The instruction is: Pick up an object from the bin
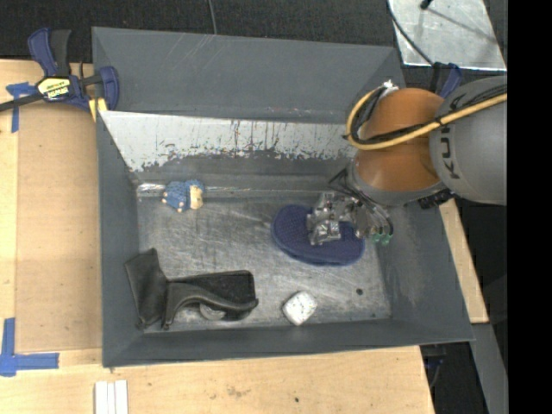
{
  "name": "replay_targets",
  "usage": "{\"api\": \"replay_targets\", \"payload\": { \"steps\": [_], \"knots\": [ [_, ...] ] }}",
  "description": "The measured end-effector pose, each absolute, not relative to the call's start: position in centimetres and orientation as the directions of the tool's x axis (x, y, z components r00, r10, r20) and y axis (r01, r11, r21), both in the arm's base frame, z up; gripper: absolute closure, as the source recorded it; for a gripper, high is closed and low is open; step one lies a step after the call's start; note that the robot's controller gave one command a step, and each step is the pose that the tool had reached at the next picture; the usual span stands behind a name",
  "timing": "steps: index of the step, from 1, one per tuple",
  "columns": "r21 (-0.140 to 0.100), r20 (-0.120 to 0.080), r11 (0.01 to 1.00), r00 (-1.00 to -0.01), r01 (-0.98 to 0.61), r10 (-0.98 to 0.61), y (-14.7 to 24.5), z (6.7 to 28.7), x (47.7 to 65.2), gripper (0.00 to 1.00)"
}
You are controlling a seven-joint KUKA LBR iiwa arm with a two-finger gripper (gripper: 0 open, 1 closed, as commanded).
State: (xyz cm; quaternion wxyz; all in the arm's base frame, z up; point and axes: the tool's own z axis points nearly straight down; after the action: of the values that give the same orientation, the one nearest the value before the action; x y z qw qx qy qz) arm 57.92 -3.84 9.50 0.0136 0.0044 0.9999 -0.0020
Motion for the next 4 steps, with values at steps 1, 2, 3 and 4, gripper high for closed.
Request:
{"api": "replay_targets", "payload": {
  "steps": [1, 2, 3, 4],
  "knots": [
    [-0.002, -0.014, 1.000, -1.000, 0.026, 0.026, -5.2, 19.4, 58.5, 1.00],
    [-0.001, -0.004, 1.000, -1.000, 0.025, 0.025, -5.2, 18.9, 58.3, 0.00],
    [0.000, -0.001, 0.951, -0.951, -0.310, -0.310, -5.2, 7.7, 61.0, 0.00],
    [-0.001, 0.001, 0.952, -0.952, -0.308, -0.308, -5.3, 7.8, 61.0, 1.00]
  ]
}}
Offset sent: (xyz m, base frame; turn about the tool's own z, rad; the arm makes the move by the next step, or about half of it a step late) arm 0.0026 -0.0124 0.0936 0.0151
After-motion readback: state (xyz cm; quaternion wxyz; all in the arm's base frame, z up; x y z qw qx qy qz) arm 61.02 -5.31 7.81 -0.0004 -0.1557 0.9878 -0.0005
